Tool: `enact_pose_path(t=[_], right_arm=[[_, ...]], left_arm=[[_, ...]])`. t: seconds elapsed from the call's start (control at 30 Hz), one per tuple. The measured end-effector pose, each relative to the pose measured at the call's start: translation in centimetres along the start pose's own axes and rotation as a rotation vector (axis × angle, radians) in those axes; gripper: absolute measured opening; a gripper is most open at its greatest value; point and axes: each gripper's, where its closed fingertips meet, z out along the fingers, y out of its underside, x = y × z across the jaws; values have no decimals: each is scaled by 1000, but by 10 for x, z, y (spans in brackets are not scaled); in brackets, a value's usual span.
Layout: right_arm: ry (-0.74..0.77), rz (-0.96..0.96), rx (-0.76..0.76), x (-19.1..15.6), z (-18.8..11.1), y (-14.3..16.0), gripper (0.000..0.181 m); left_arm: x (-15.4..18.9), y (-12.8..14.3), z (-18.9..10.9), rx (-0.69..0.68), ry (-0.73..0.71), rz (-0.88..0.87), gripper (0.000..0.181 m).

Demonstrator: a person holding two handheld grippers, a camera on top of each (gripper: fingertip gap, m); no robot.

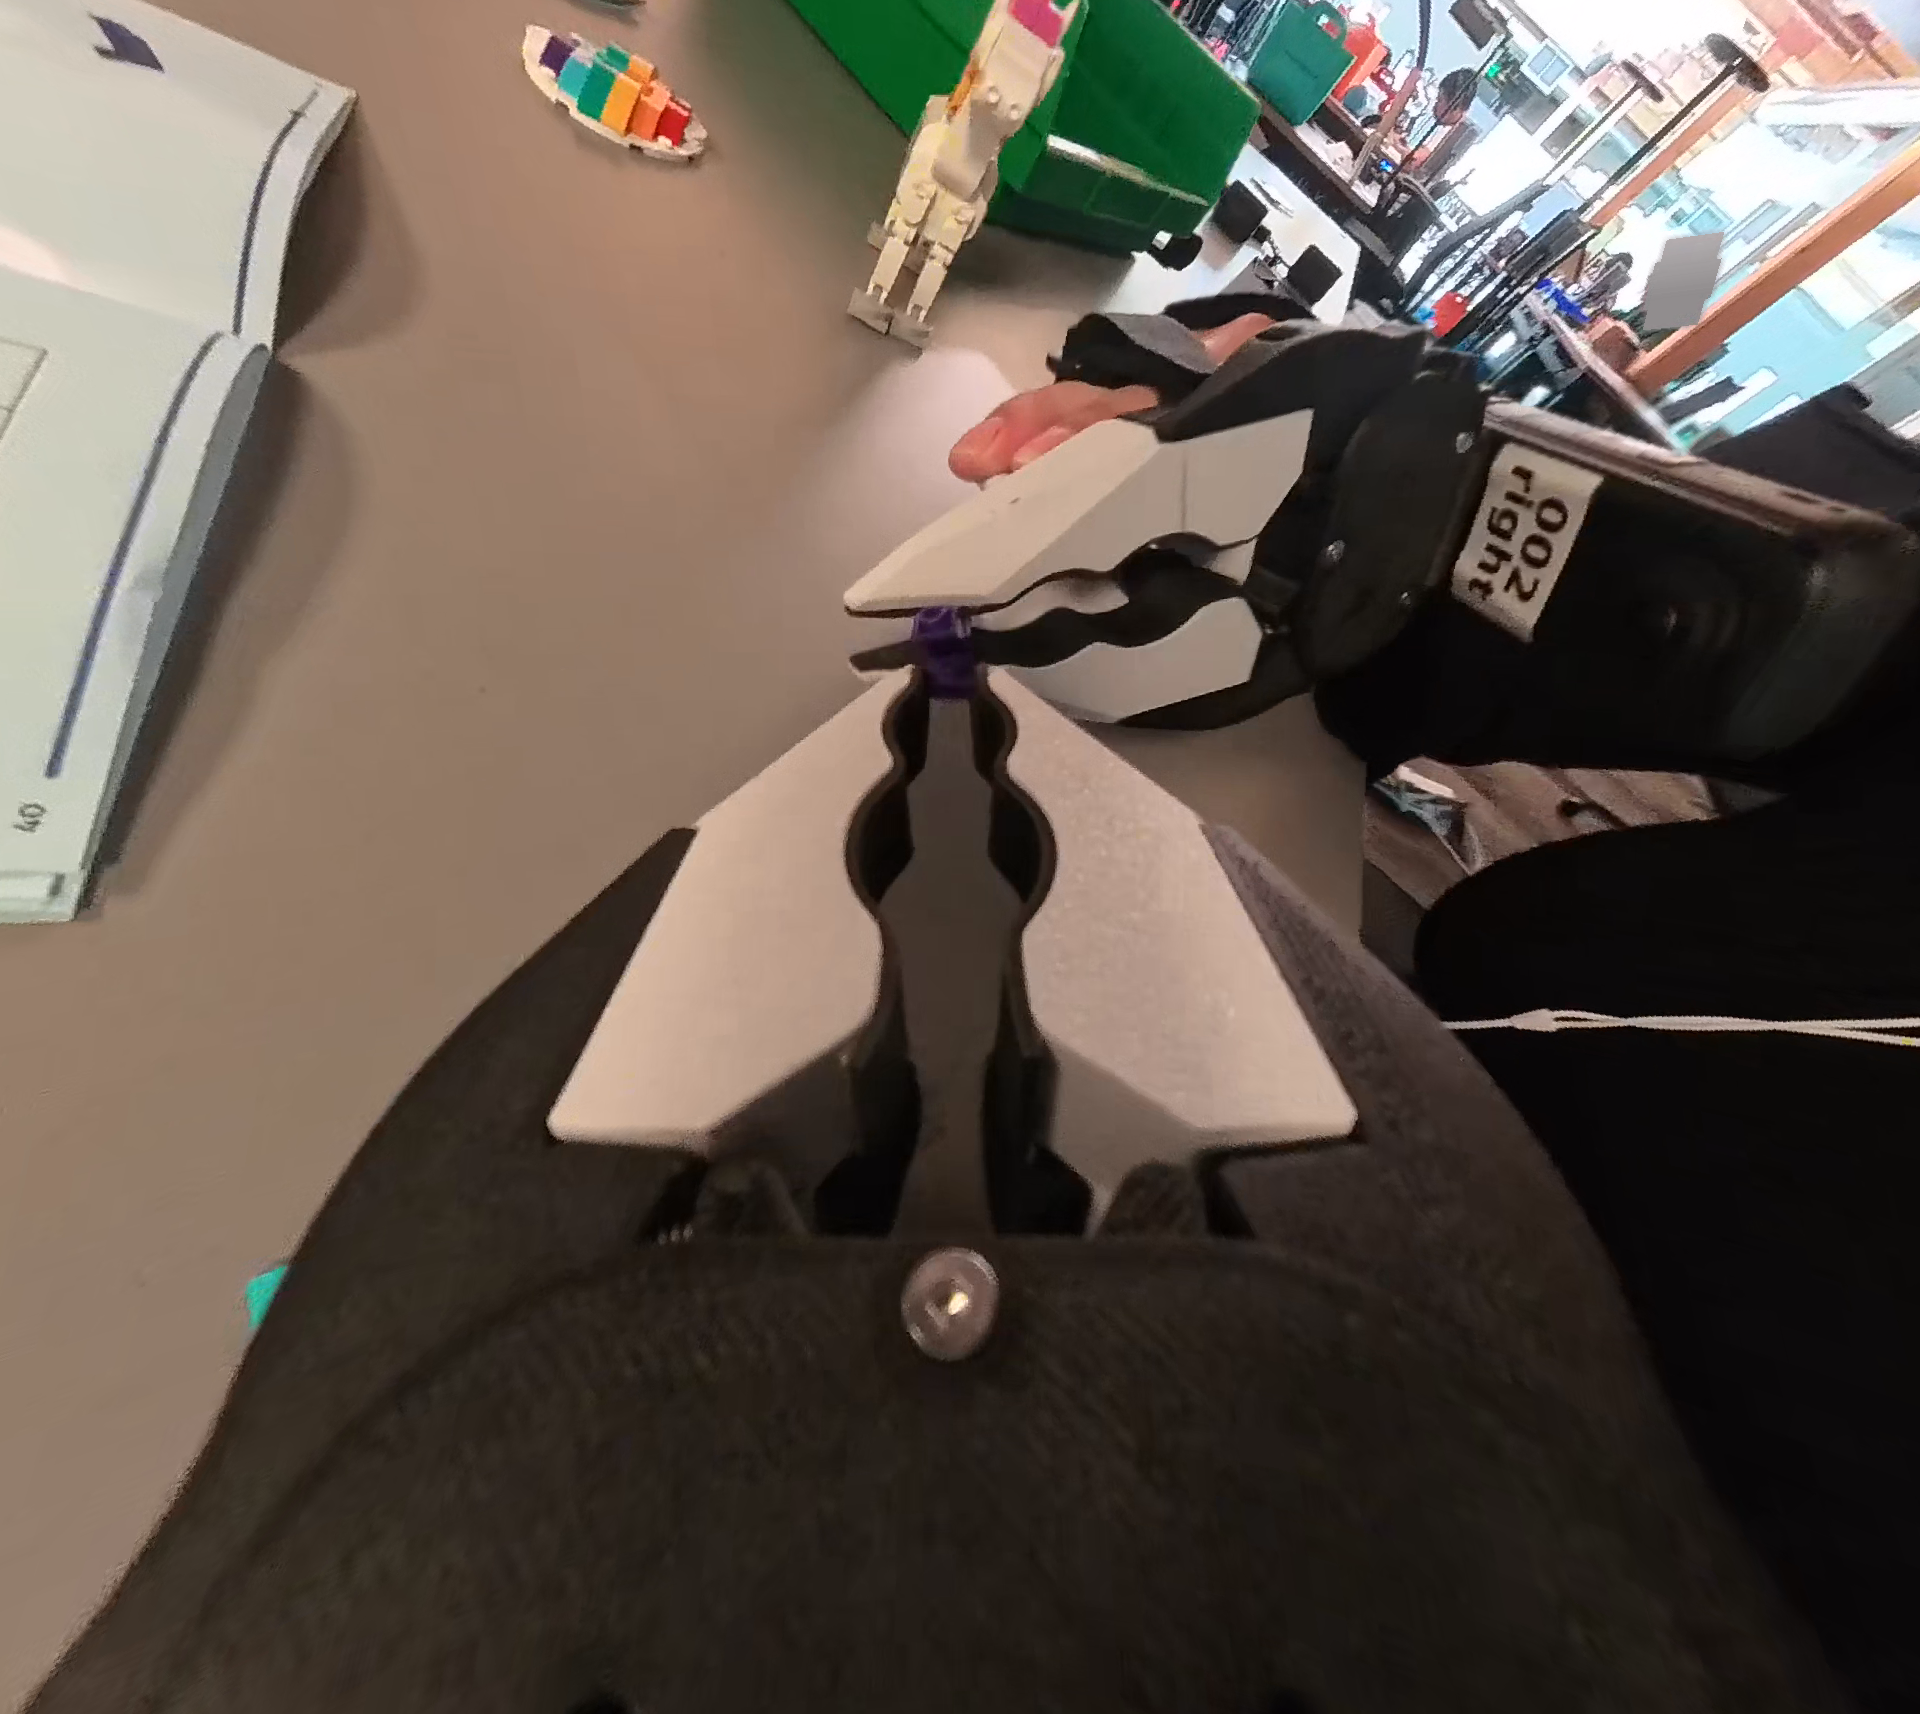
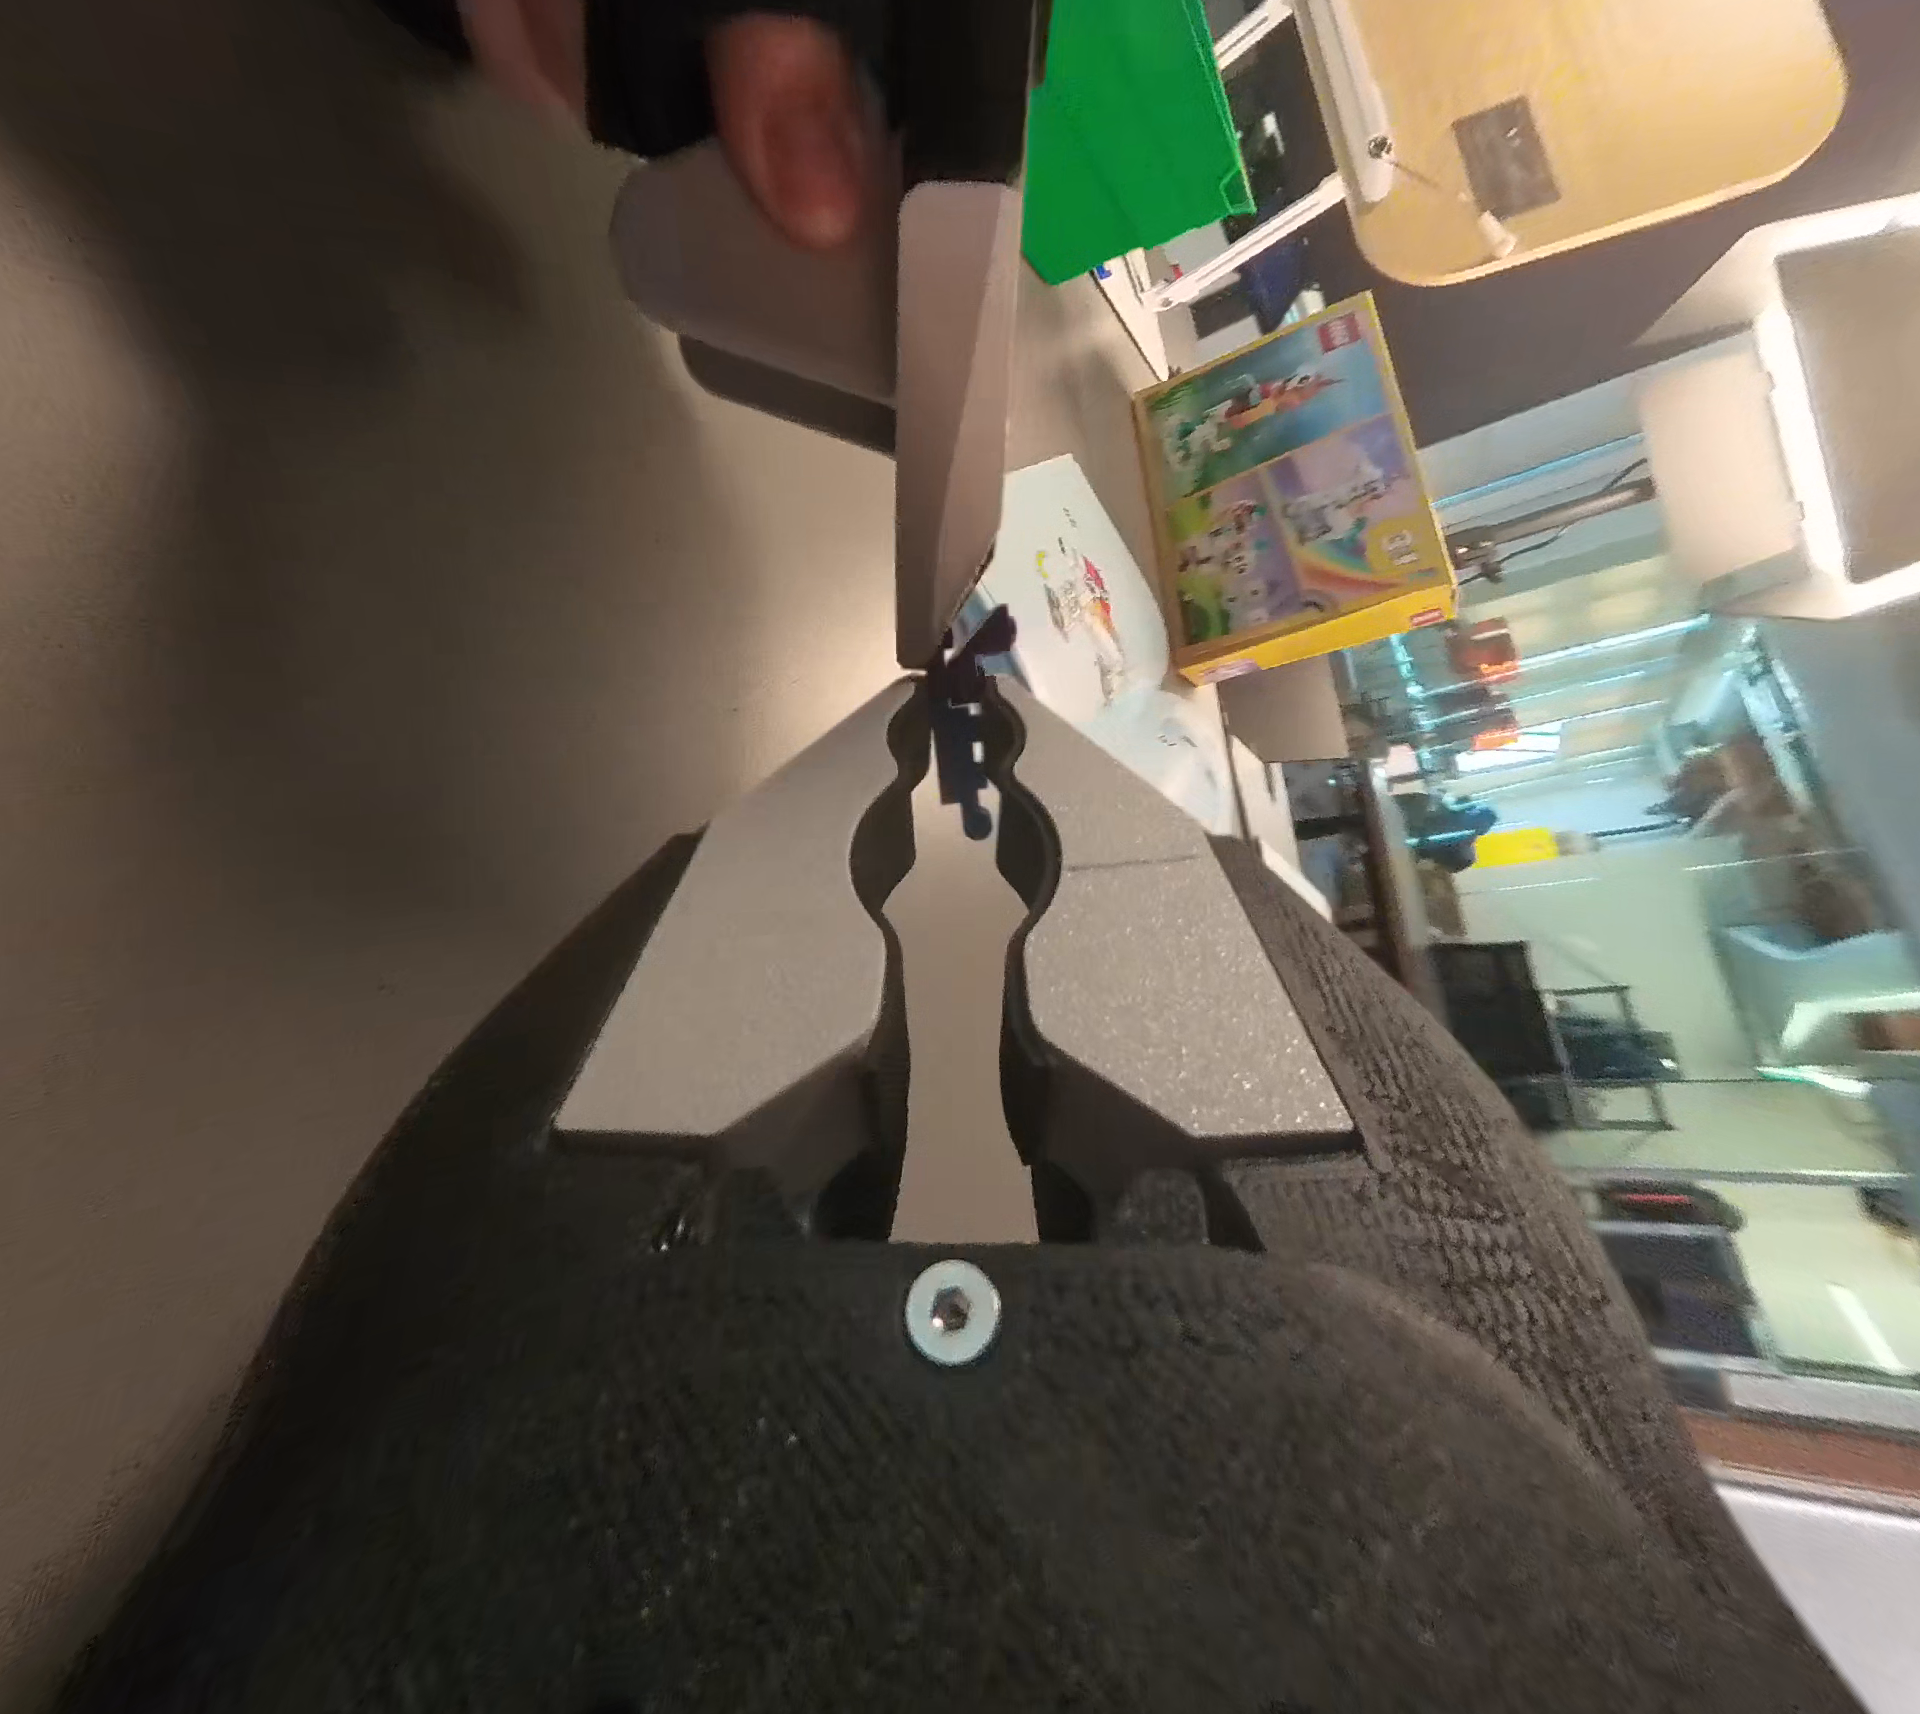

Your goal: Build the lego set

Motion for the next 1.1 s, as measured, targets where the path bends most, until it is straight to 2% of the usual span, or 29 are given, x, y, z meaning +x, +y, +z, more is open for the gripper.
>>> enact_pose_path(t=[0.23,0.3,0.57,0.77,1.0,1.1], right_arm=[[-44,103,32,-2,0,2,10],[-55,115,49,-2,-2,1,16],[-65,47,65,-7,-3,1,11],[-5,-87,34,-3,-3,0,6],[155,-458,-60,0,-4,-2,6],[185,-498,-54,0,-4,-3,5]], left_arm=[[-2,2,1,-15,47,-83,7],[-2,2,2,-18,59,-100,7],[-3,4,2,-39,77,-136,7],[-2,3,1,-27,87,-144,7],[-3,4,1,-33,79,-155,7],[-3,4,1,-34,92,-167,6]])
